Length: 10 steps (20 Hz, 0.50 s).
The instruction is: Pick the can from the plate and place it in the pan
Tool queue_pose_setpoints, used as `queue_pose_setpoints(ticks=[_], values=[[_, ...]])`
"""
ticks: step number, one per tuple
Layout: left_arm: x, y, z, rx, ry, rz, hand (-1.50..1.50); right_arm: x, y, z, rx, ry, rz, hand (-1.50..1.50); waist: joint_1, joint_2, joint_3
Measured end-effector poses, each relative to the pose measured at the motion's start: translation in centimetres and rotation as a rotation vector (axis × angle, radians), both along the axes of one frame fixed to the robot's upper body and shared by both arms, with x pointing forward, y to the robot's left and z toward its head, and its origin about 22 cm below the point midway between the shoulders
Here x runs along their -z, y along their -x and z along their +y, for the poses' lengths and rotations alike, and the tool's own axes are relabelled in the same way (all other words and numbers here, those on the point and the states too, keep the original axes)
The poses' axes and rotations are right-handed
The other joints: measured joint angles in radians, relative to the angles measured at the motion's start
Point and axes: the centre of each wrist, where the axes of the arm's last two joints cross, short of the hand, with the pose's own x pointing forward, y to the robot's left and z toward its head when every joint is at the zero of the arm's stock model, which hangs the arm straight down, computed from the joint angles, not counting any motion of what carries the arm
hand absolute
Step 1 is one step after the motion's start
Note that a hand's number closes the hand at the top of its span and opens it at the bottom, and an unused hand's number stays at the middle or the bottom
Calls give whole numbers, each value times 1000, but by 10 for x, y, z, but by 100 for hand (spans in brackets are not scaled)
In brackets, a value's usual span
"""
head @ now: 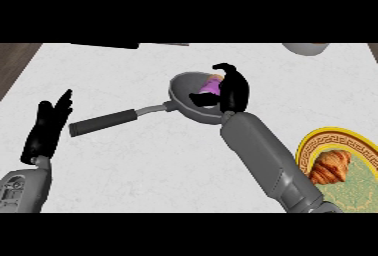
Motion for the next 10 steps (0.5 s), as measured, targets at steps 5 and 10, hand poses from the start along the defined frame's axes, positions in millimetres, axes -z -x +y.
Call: queue_pose_setpoints(ticks=[5,10], values=[[3,-1,-5,15,-1,-5,0,3,-3,-3,15,-54,-73,-150,17,4,0],[5,1,-5,14,-2,-8,0,-2,-6,-3,45,-115,-189,-150,16,3,1]])
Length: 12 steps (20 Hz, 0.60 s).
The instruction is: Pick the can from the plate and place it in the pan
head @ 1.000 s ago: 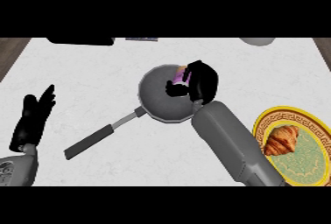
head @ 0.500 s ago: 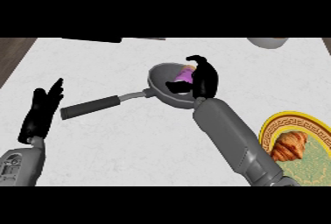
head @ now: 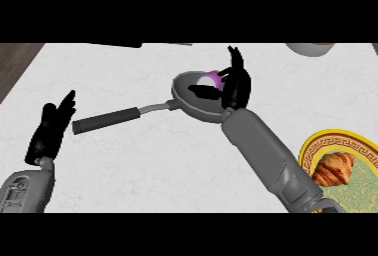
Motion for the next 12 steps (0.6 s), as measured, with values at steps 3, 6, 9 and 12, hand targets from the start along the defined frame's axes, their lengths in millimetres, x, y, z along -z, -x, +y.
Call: queue_pose_setpoints(ticks=[3,6,9,12], values=[[-2,-2,2,-12,-2,7,0,-4,-3,2,23,-28,-46,-150,-11,0,1],[-3,0,8,-31,-3,15,0,-4,-5,-1,64,-69,-68,-150,-26,-4,1],[-2,10,16,-59,-6,26,0,1,-3,-4,99,-99,-77,-150,-53,-13,1],[7,20,26,-93,5,38,0,8,4,-9,127,-129,-84,-150,-89,-23,0]])
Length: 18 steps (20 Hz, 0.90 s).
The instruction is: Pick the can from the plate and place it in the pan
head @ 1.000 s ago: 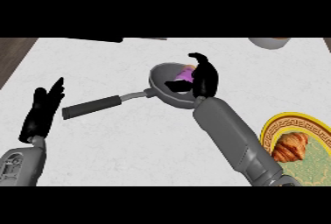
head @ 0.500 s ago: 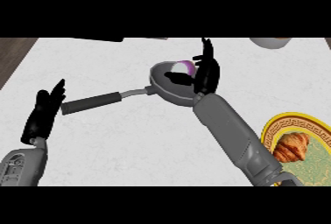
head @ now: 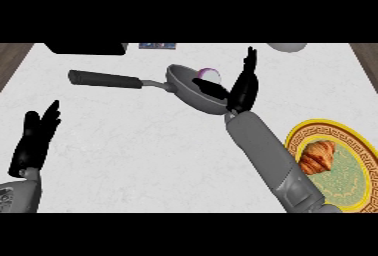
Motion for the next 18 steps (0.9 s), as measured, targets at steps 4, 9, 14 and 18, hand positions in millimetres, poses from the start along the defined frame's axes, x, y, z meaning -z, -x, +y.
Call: queue_pose_setpoints(ticks=[4,9,14,18], values=[[3,11,8,-35,1,8,0,11,17,-26,31,-28,-24,-150,-36,-11,-1],[0,19,20,-54,-2,12,0,14,53,-70,38,-50,-51,-150,-62,-17,-1],[3,23,19,-64,-3,12,0,7,106,-120,16,-57,-45,-150,-72,-17,-2],[2,21,22,-65,-9,13,0,-8,155,-152,3,-50,-33,-150,-70,-14,-2]])
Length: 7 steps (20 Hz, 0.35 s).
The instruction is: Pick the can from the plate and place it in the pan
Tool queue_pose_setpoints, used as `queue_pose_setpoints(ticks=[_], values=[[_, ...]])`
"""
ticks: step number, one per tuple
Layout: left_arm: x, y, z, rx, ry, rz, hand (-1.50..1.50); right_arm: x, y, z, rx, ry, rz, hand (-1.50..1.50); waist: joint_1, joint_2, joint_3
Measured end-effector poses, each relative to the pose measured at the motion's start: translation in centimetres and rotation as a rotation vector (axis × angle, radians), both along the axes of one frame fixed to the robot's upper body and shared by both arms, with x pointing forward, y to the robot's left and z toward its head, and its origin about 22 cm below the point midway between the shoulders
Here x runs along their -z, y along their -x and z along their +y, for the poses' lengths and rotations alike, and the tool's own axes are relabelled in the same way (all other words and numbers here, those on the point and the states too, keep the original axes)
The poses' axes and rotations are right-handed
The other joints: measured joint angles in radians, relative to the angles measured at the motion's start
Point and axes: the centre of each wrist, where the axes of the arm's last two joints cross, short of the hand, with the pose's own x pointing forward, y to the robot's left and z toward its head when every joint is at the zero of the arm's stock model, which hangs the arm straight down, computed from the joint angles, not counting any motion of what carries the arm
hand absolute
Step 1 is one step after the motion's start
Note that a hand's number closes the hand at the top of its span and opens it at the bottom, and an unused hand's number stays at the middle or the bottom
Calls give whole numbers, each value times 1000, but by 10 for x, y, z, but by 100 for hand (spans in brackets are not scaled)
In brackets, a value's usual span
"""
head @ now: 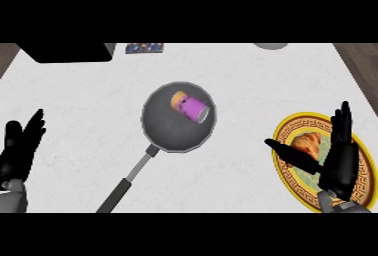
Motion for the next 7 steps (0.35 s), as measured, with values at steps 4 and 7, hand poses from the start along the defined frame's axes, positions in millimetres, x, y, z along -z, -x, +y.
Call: queue_pose_setpoints(ticks=[4,7], values=[[-1,-6,-6,3,3,-3,0,-18,39,-30,-15,17,8,-150,8,3,1],[1,-9,-6,12,3,-6,0,-28,69,-44,-28,33,11,-150,11,5,1]])
